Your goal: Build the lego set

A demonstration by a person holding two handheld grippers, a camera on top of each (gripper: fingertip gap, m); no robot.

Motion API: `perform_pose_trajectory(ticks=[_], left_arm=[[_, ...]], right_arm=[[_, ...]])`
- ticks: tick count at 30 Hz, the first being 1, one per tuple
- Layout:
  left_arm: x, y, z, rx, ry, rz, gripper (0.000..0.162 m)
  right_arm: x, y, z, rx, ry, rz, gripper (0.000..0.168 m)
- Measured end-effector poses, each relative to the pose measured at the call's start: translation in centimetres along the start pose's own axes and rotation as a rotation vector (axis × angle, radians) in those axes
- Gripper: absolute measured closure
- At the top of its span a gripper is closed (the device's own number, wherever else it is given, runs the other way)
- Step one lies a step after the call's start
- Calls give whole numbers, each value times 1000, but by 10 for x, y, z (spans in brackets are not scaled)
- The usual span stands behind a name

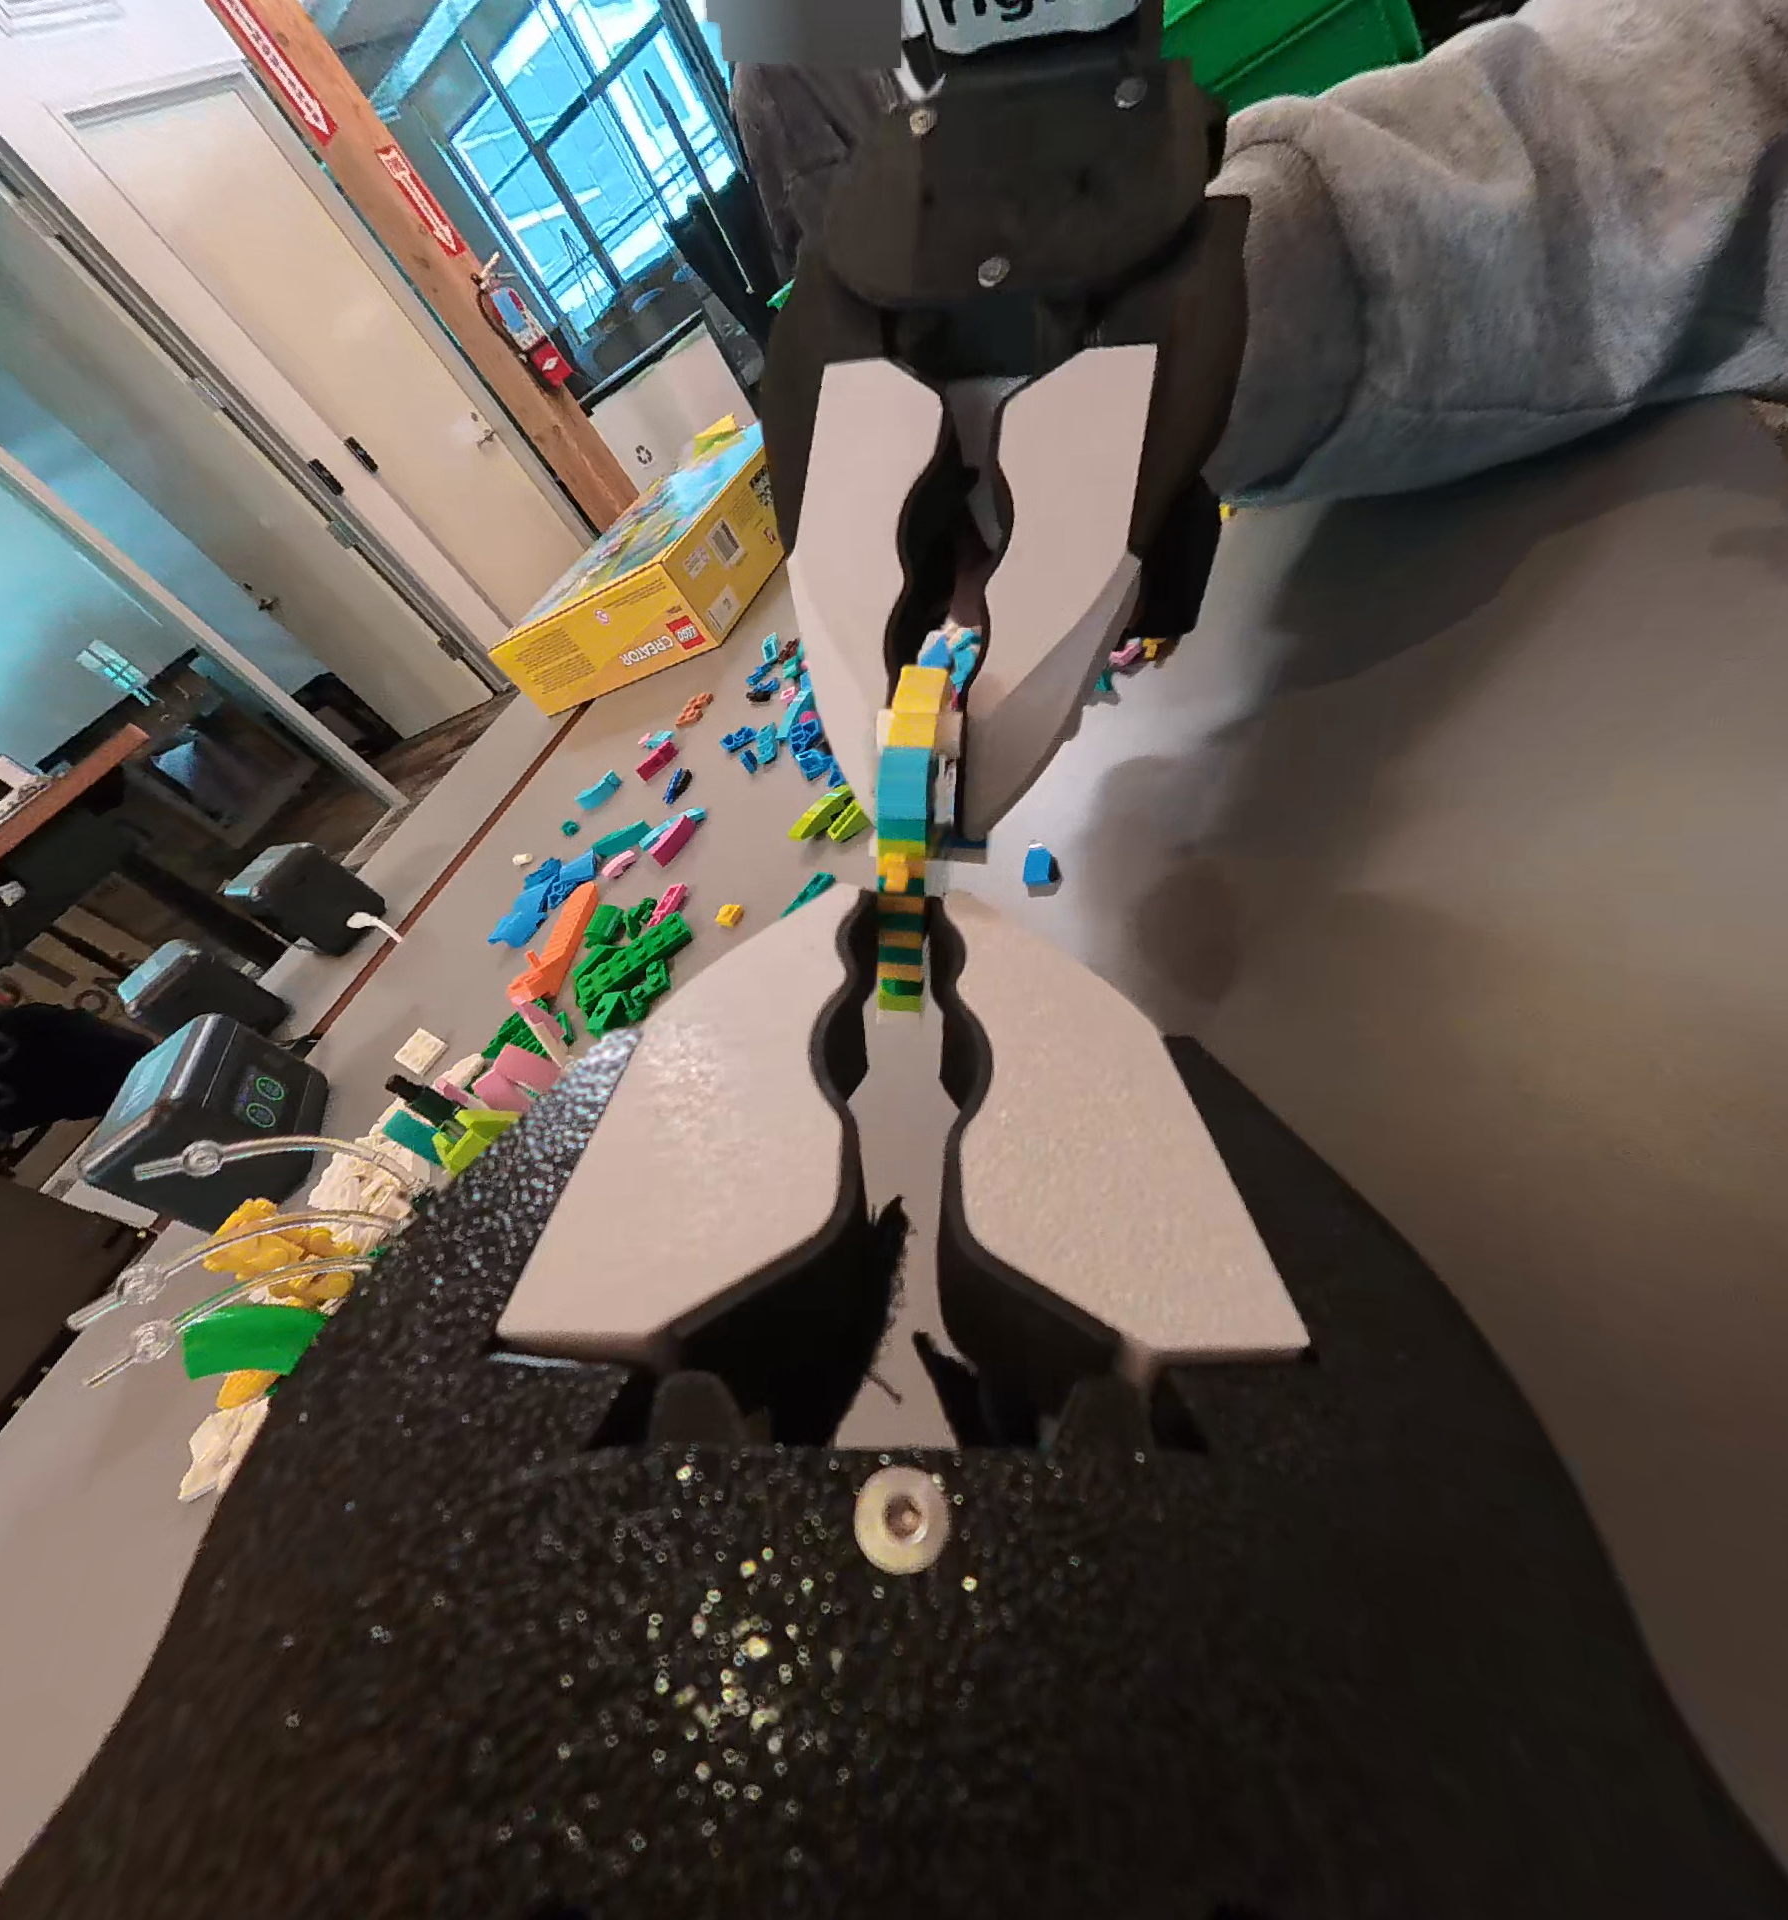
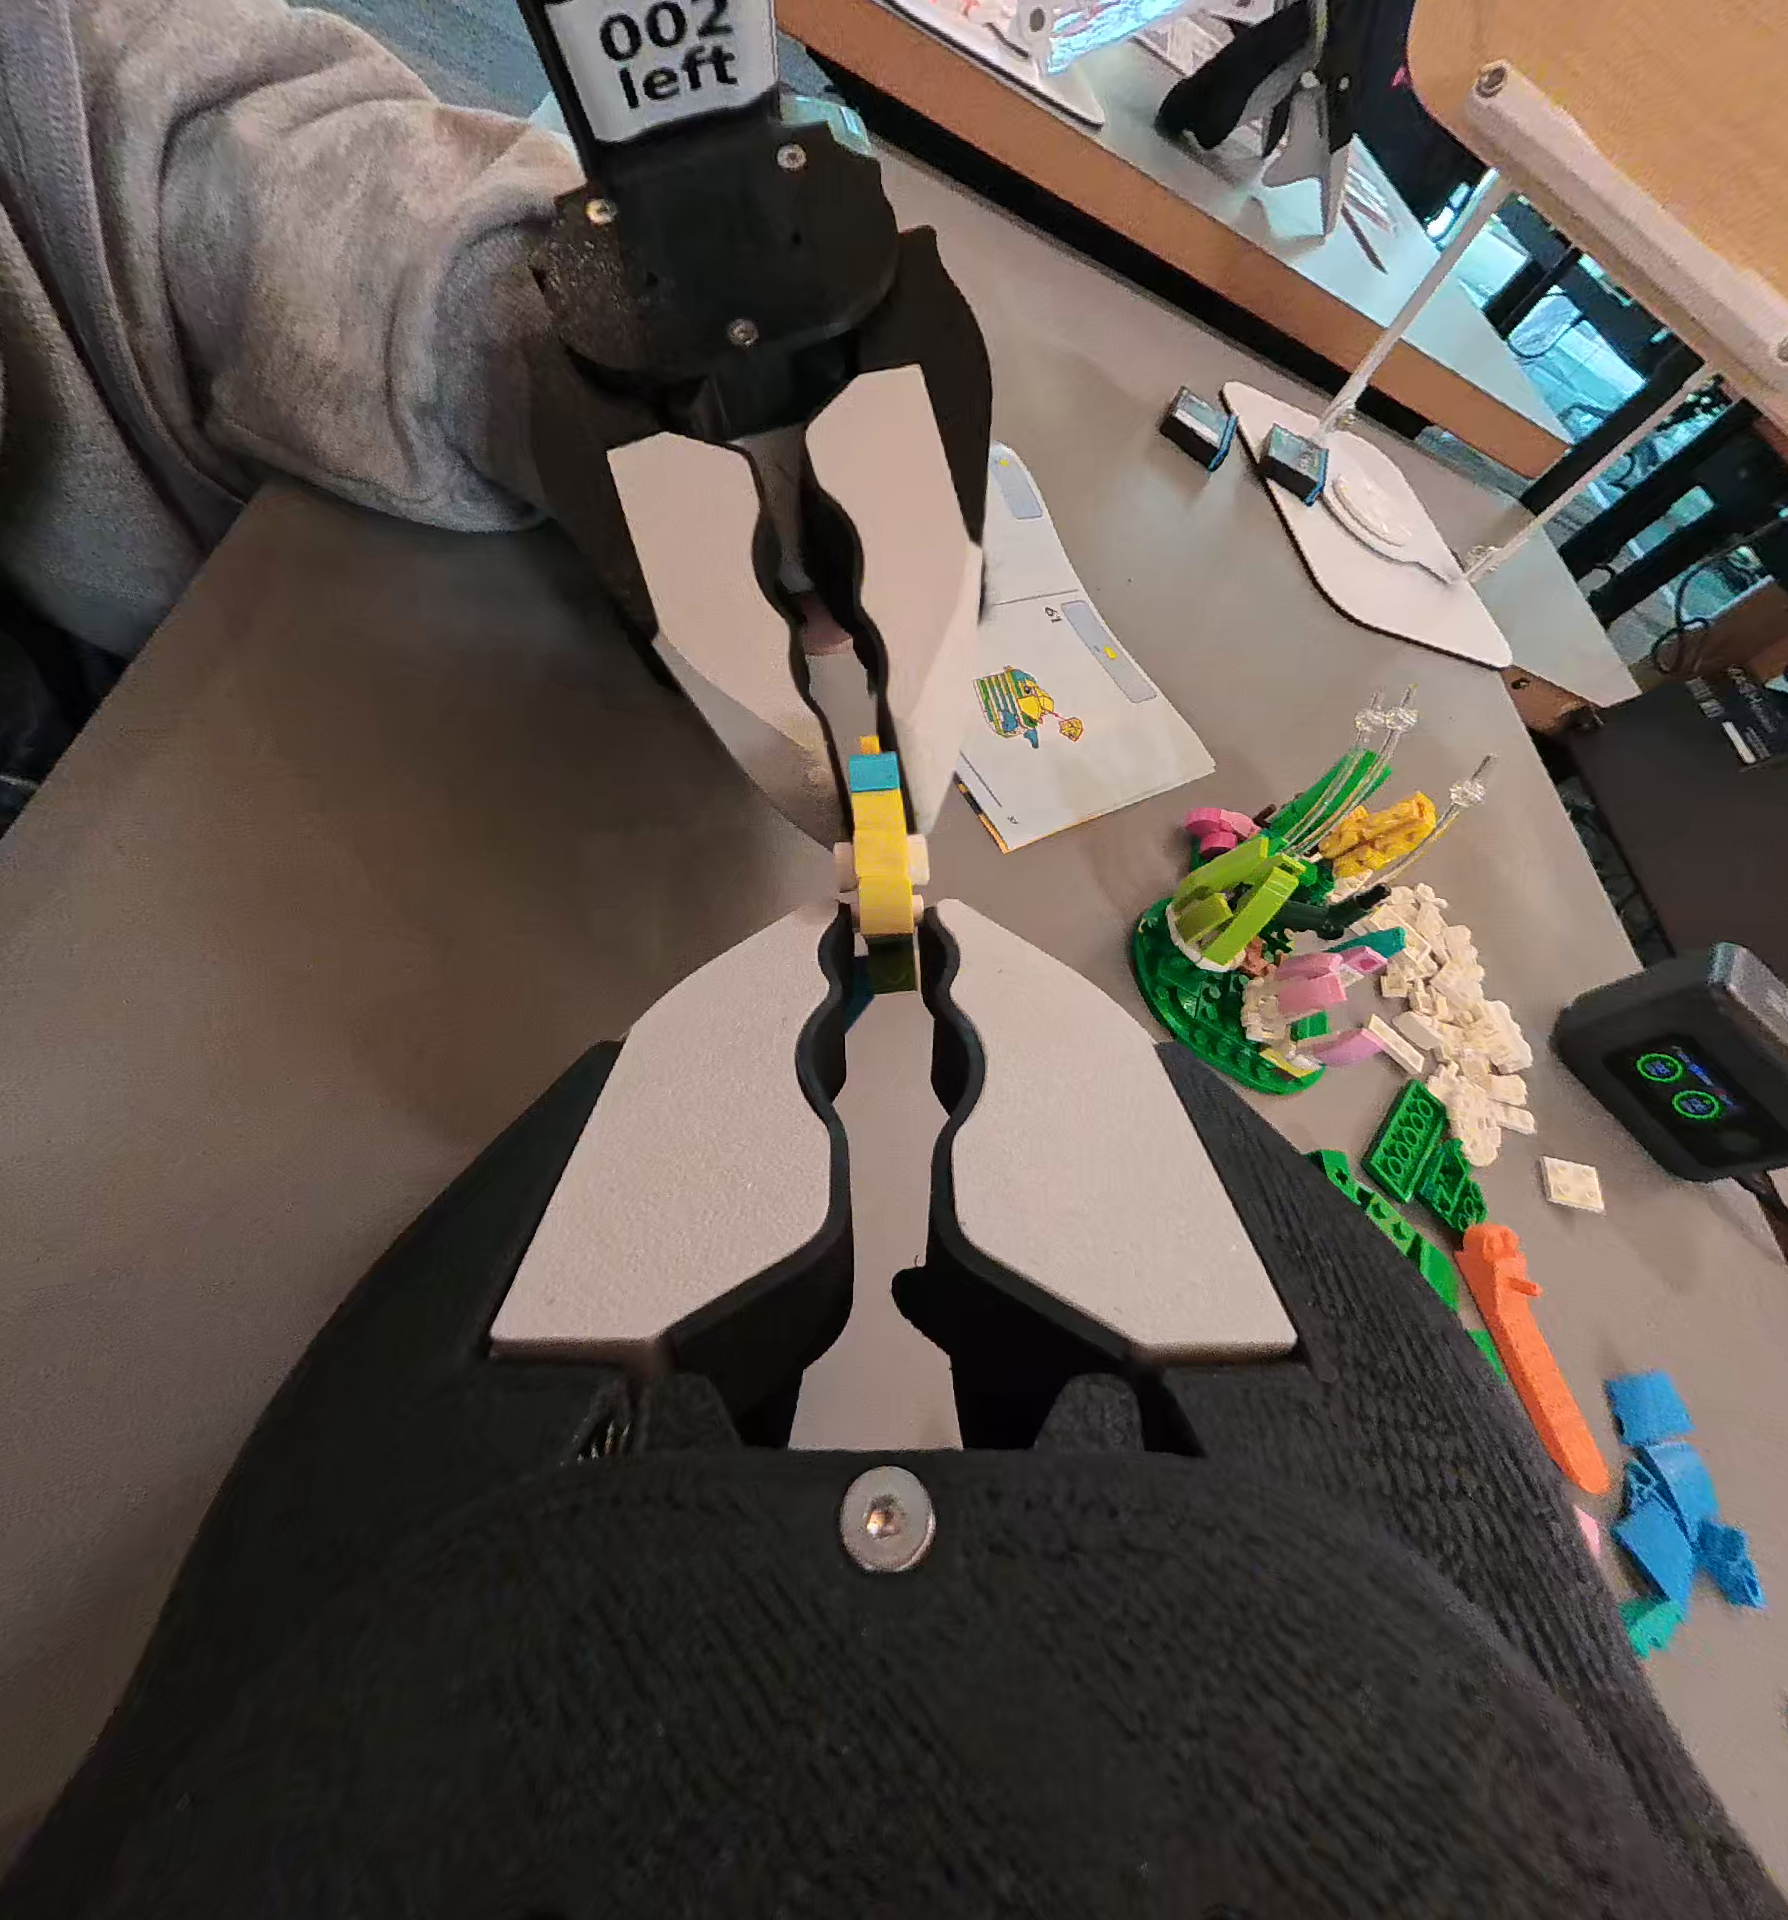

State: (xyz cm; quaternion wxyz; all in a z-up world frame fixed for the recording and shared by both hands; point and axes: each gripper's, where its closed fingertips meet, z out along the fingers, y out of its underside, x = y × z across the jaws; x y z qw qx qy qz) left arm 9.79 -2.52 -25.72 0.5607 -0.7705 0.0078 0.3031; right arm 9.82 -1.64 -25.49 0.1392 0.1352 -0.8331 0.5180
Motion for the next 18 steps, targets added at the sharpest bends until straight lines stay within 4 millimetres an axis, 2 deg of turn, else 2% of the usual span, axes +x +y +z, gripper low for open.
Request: perform_pose_trajectory(ticks=[4,6,8,12,14,18], left_arm=[[0,4,2,-42,16,-16,154],[-1,2,0,-34,7,-11,154],[-2,0,0,-26,11,-16,154],[4,-3,0,-5,45,-14,154],[10,-5,0,11,83,-11,154],[18,-6,0,15,133,-7,154]], right_arm=[[2,0,-2,17,-16,55,155],[9,8,-11,-21,-13,72,142],[16,28,-26,-115,-37,142,133],[11,75,-49,-308,-124,247,139],[4,86,-49,-350,-157,240,142],[-10,85,-35,-354,-235,283,145]])
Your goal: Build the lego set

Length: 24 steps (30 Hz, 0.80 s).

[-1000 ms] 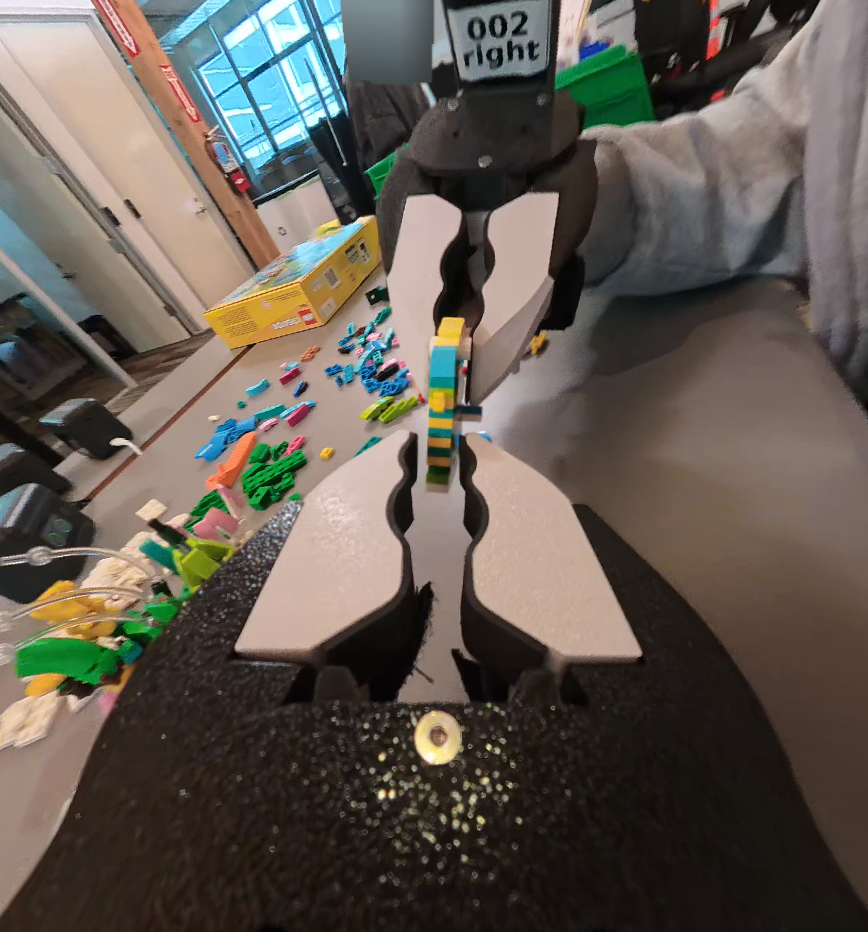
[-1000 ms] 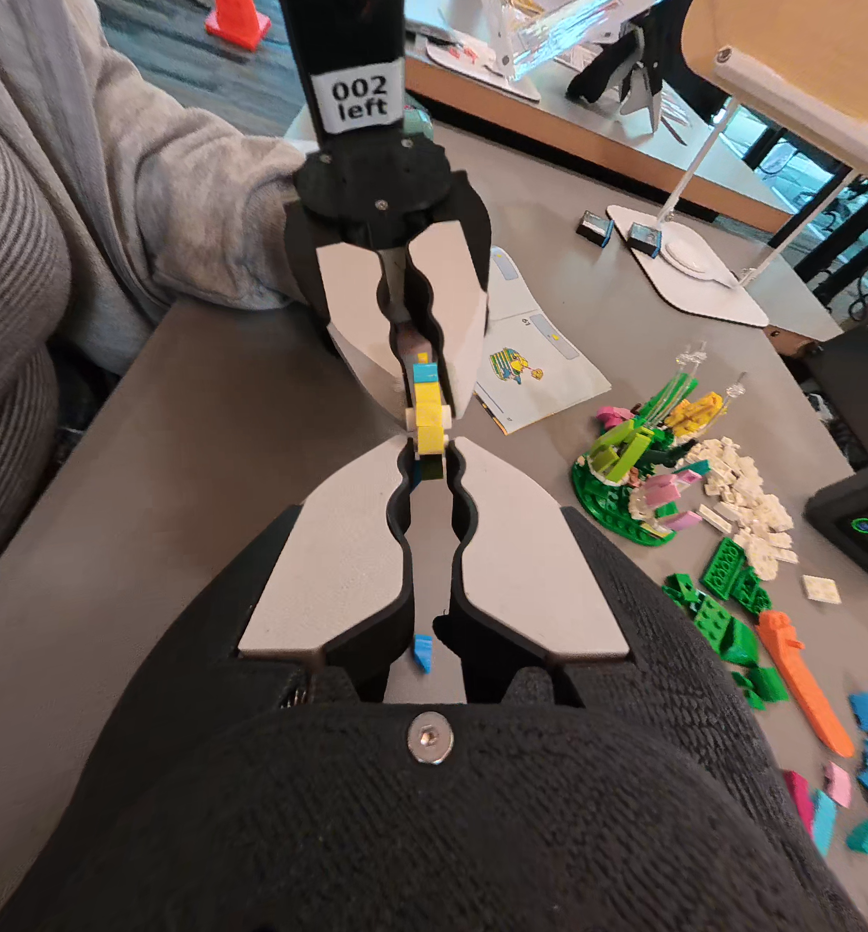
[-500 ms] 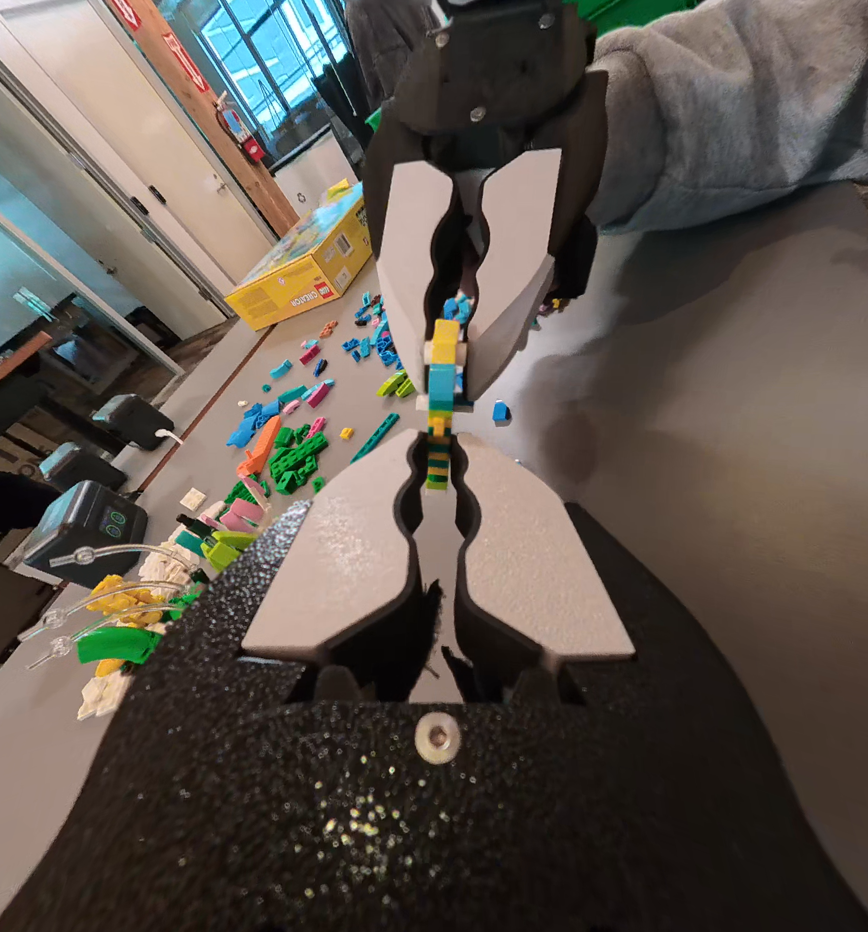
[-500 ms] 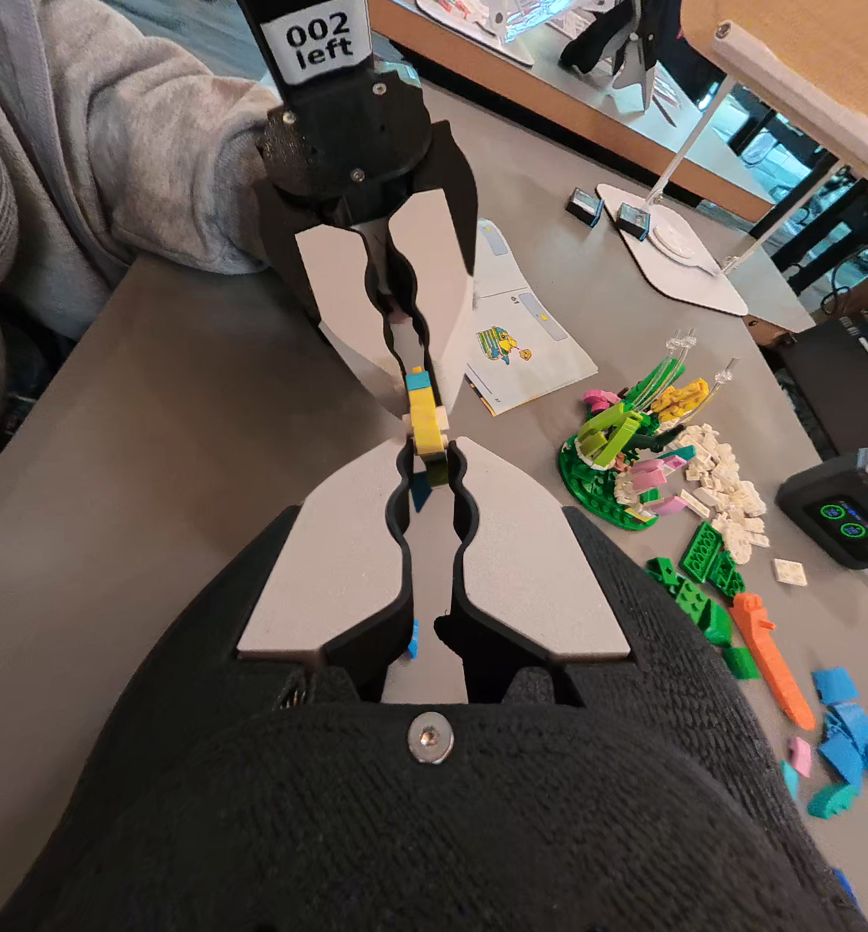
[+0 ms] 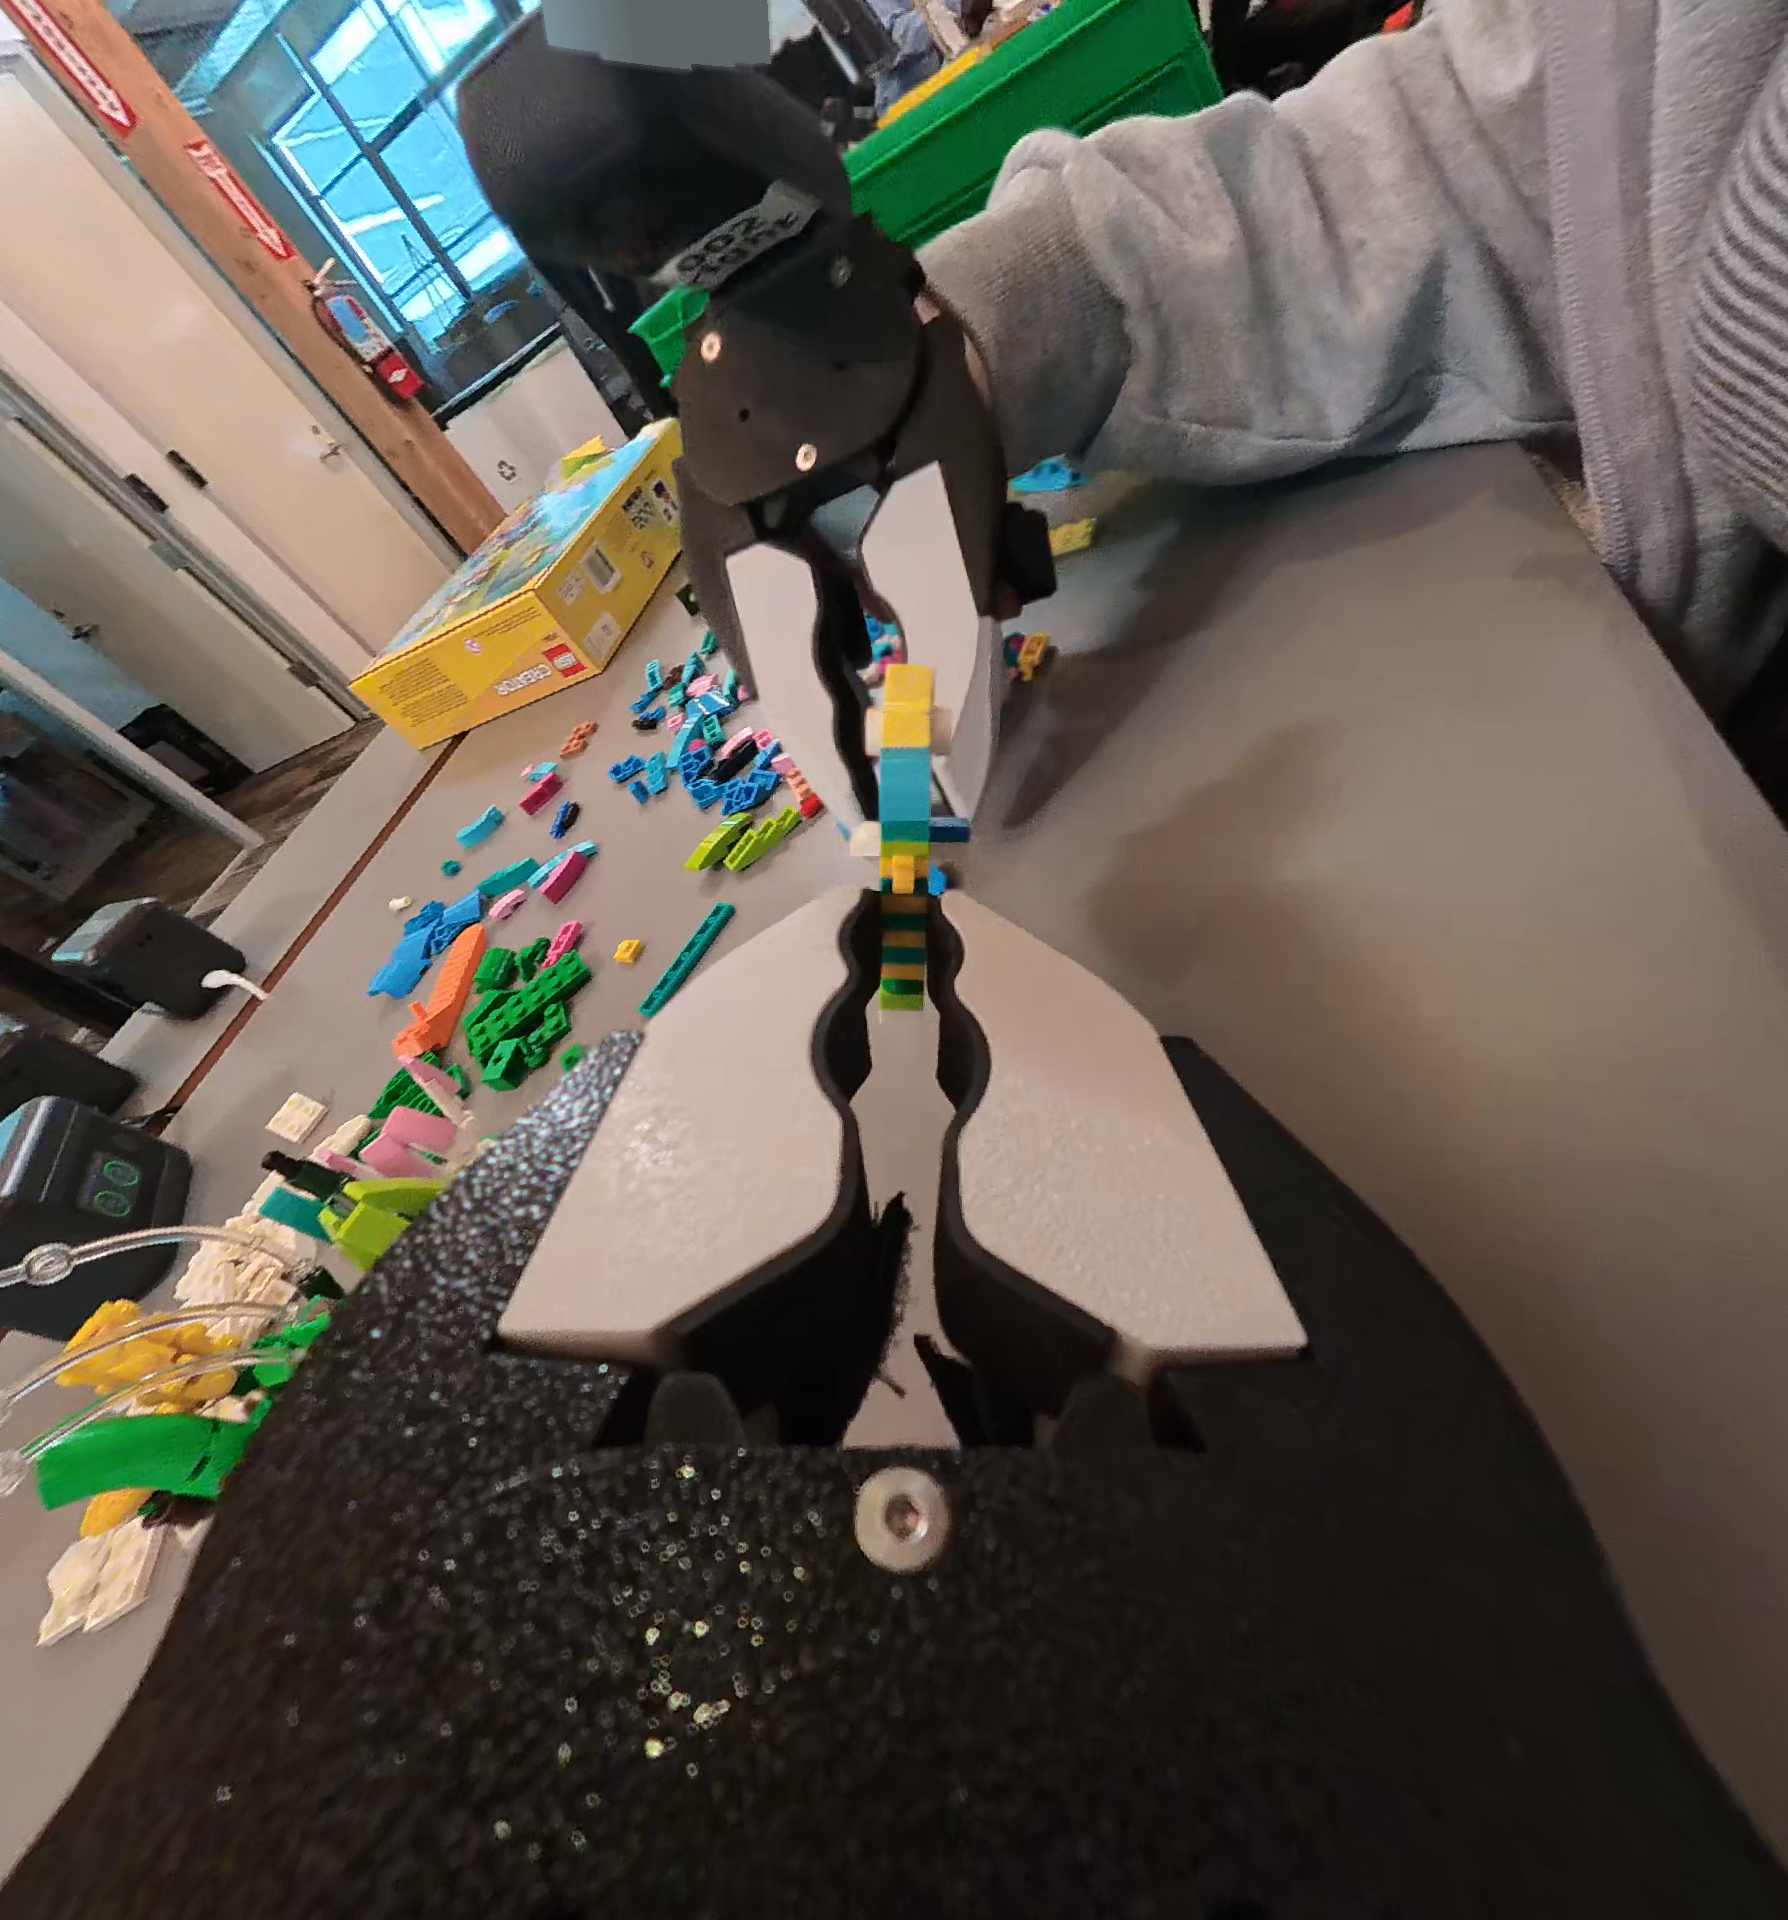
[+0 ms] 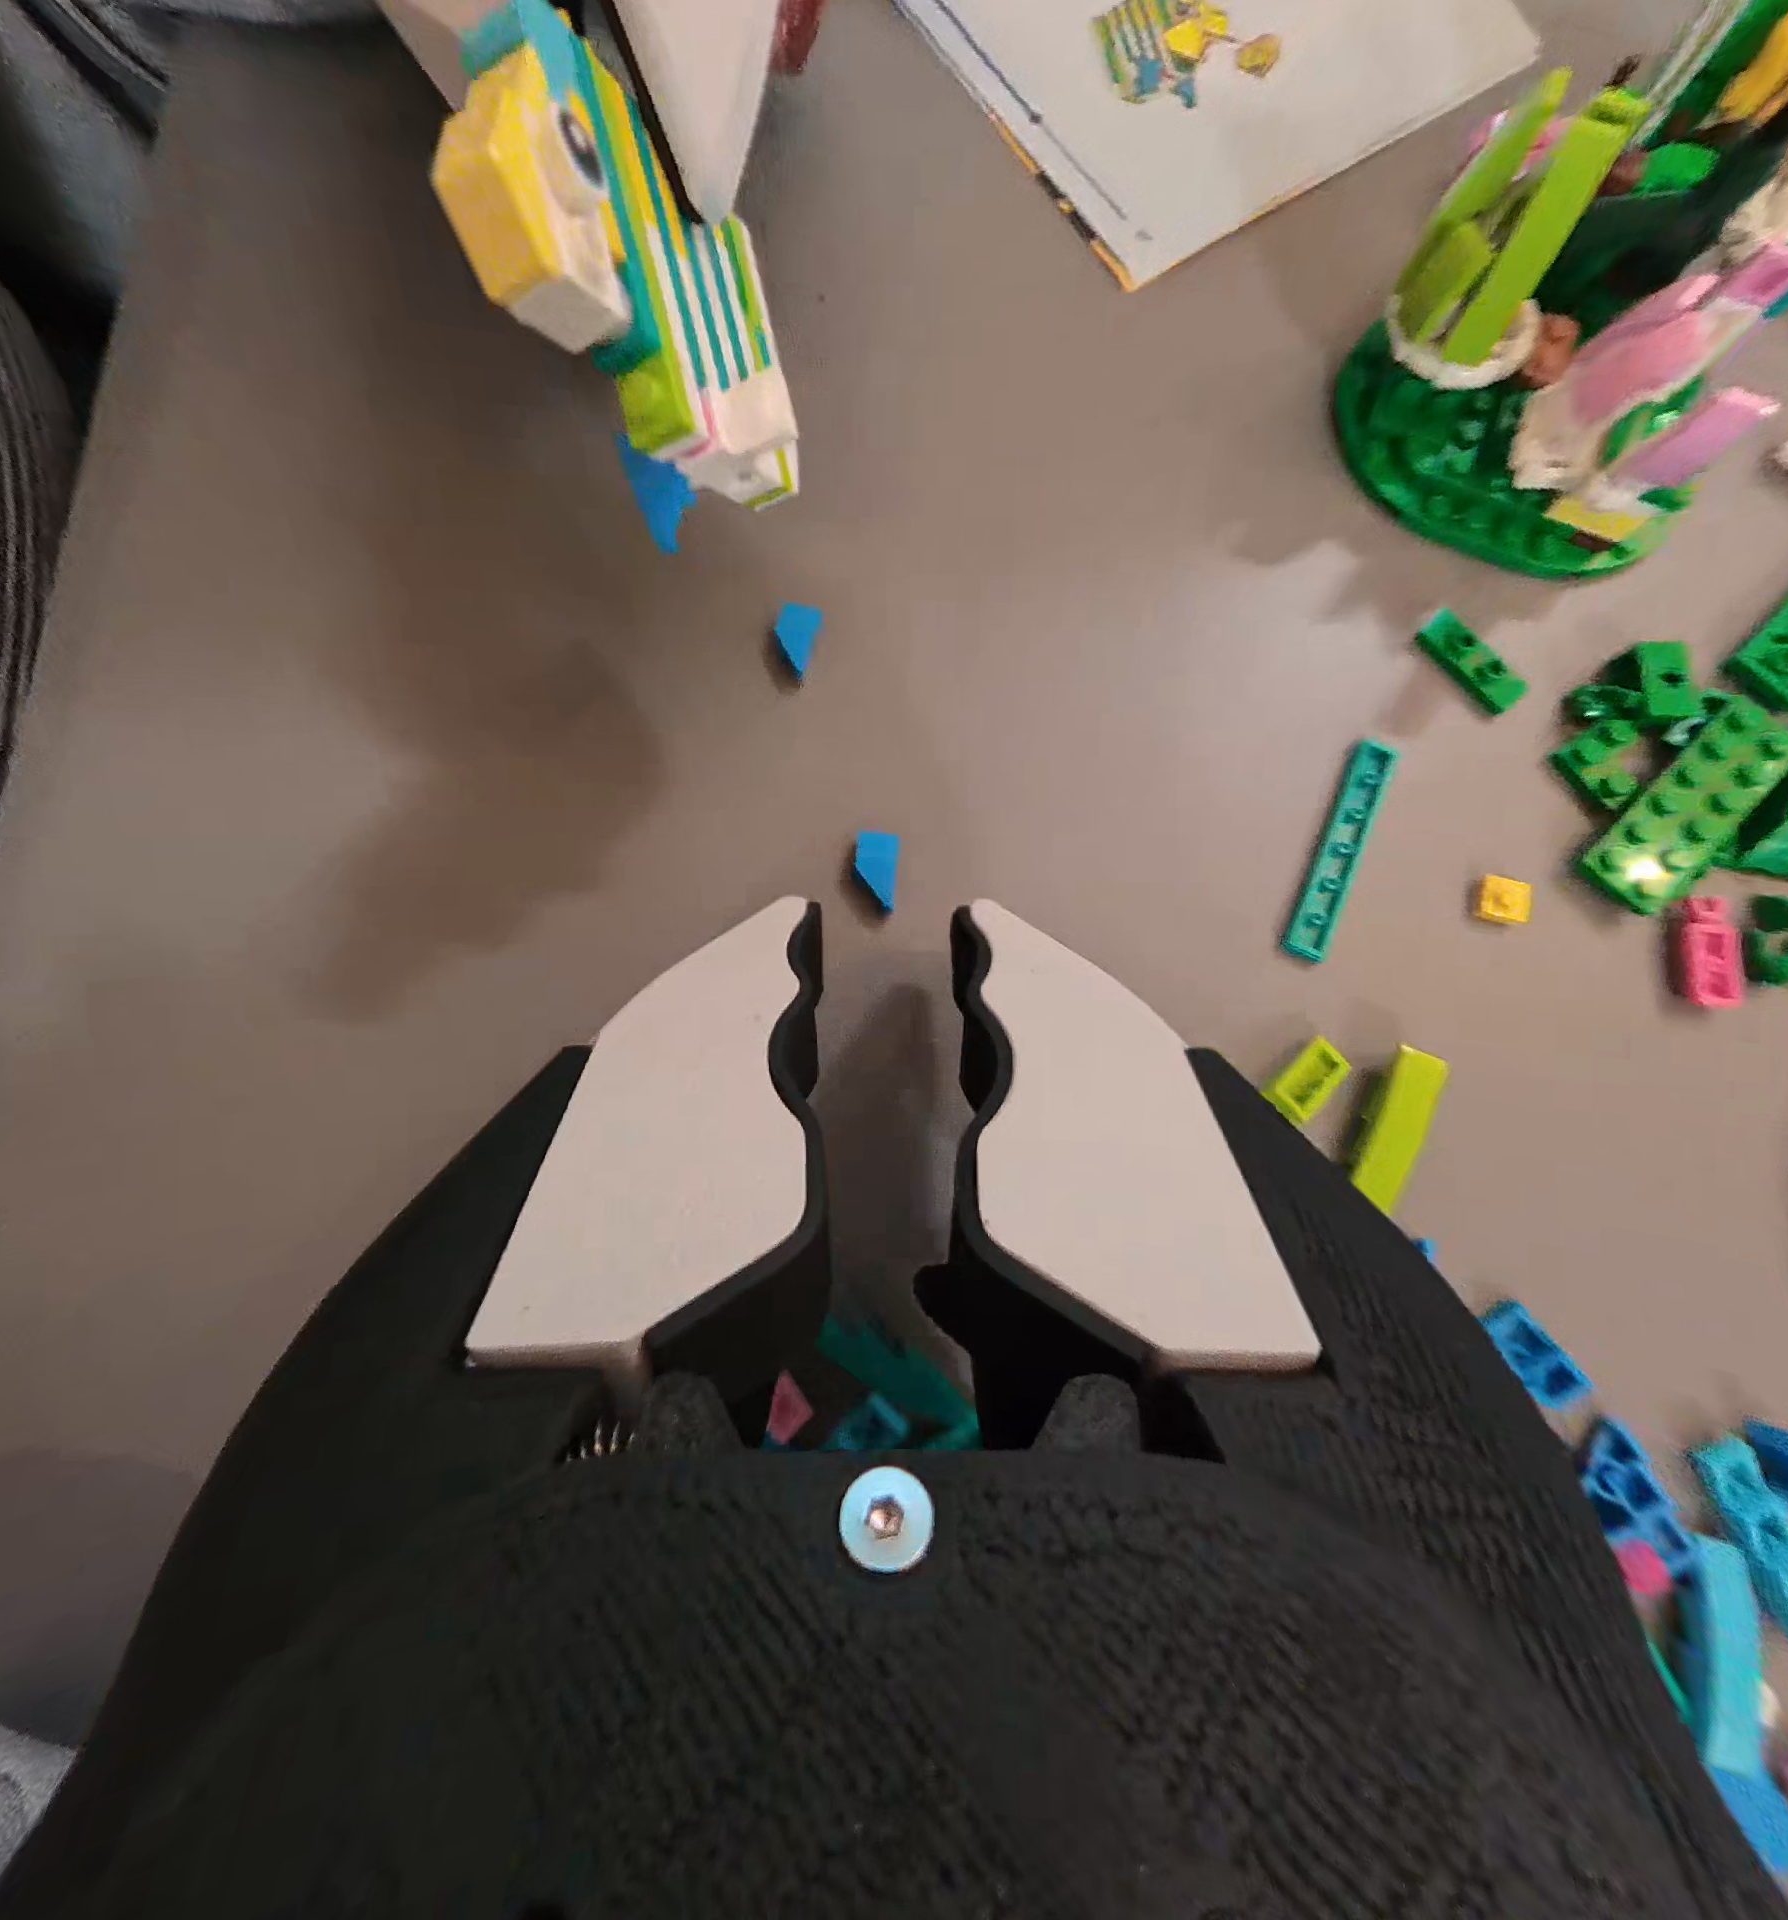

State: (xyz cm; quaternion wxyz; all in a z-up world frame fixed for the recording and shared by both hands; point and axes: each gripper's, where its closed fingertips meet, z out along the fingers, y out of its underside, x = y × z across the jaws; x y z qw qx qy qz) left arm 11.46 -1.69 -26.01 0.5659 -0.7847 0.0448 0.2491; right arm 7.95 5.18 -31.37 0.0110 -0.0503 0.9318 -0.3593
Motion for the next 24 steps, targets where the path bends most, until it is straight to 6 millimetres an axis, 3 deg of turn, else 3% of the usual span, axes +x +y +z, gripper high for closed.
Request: perform_pose_trajectory(ticks=[12,15,20,24], left_arm=[[17,-1,7,-17,78,43,154],[18,2,7,-30,85,26,154],[12,9,6,-72,67,-29,154],[10,8,4,-66,63,-105,154]], right_arm=[[-4,-4,17,-26,-17,39,161],[-7,-5,16,-20,-14,-31,162],[-18,-46,0,230,20,-217,162],[-20,-60,-4,329,154,-416,162]])
